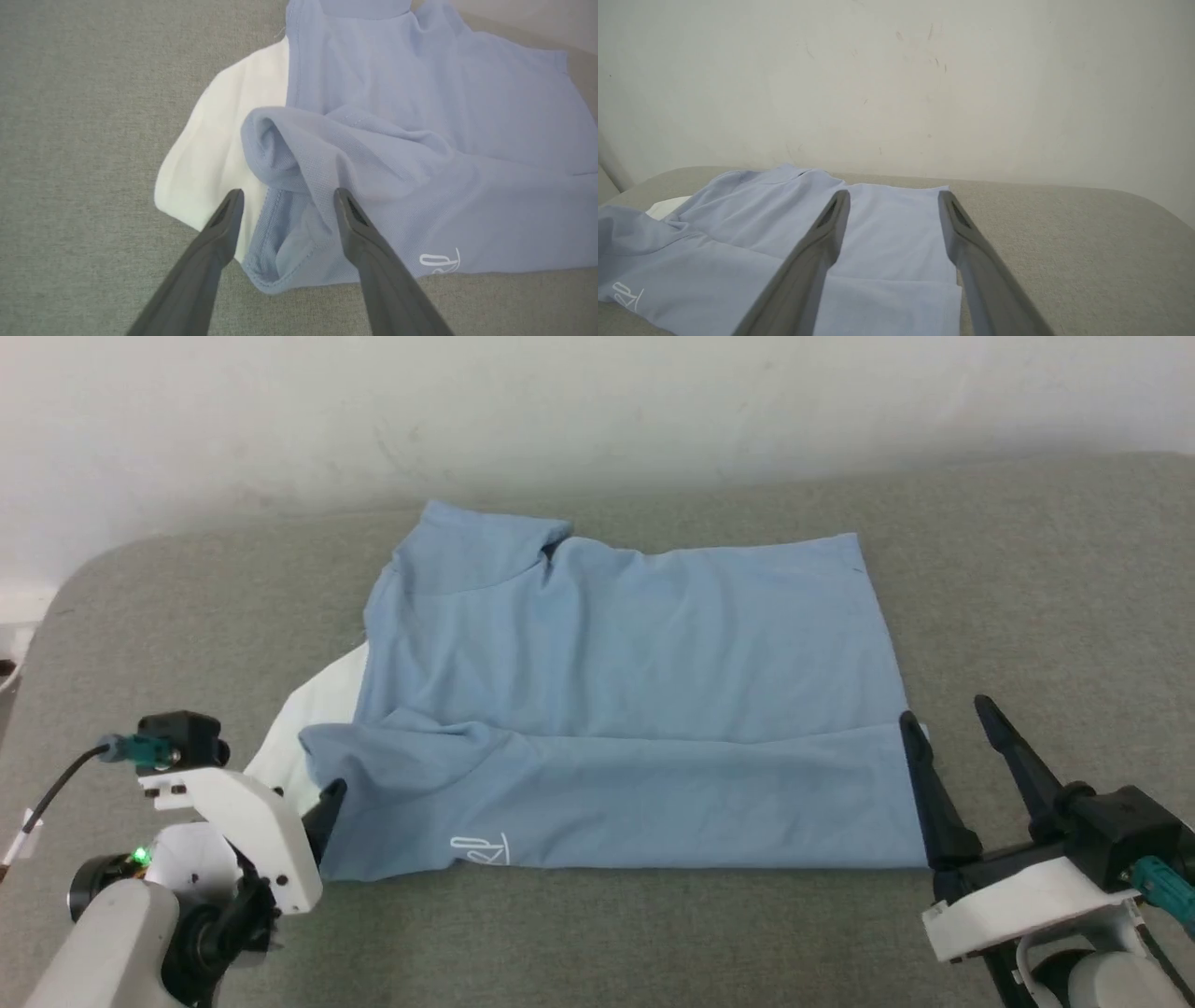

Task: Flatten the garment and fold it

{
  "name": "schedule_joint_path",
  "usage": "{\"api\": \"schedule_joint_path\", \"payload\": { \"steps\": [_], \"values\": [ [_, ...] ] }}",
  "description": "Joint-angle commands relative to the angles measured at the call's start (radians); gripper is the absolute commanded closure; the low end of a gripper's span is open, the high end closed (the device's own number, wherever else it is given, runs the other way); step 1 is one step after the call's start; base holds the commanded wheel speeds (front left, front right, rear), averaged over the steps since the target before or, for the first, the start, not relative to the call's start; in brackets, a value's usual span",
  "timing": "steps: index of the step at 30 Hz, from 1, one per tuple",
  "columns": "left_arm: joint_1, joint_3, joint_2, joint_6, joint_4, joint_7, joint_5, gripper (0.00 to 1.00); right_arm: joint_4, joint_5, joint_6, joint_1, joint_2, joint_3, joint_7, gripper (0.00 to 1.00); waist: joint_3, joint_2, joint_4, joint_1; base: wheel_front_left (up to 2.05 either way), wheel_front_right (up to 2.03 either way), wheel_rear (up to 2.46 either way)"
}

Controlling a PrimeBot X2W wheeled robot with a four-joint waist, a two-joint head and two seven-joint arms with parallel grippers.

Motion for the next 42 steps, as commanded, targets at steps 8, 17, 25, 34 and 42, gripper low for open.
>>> {"api": "schedule_joint_path", "payload": {
  "steps": [8, 17, 25, 34, 42],
  "values": [
    [-0.013, -0.063, 0.014, 0.013, 0.106, 0.119, 0.006, 0.0, -0.043, 0.008, -0.002, 0.009, 0.027, 0.009, 0.012, 0.0, 0.049, -0.0001, -0.059, 0.0002, 0.0, 0.0, 0.0],
    [-0.054, -0.172, -0.033, -0.036, 0.272, 0.235, 0.016, 0.8, -0.016, 0.025, -0.002, 0.002, 0.023, 0.004, 0.029, 0.0, 0.054, -0.0001, -0.087, 0.0002, 0.0, 0.0, 0.0],
    [-0.075, -0.167, -0.065, -0.047, 0.303, 0.182, 0.007, 1.0, 0.045, 0.091, -0.002, -0.022, -0.009, 0.019, 0.127, 0.0, 0.045, -0.0001, -0.074, 0.0002, 0.0, 0.0, 0.0],
    [-0.045, -0.117, -0.06, -0.023, 0.174, 0.067, 0.002, 1.0, 0.277, 0.26, -0.002, -0.13, -0.116, 0.077, 0.478, 0.0, 0.043, -0.0001, -0.036, 0.0002, 0.0, 0.0, 0.0],
    [-0.04, -0.123, -0.053, -0.005, 0.078, 0.074, 0.01, 1.0, 0.463, 0.334, -0.002, -0.277, -0.164, 0.156, 0.648, 0.0, 0.068, -0.0001, 0.003, 0.0002, 0.0, 0.0, 0.0]
  ]
}}
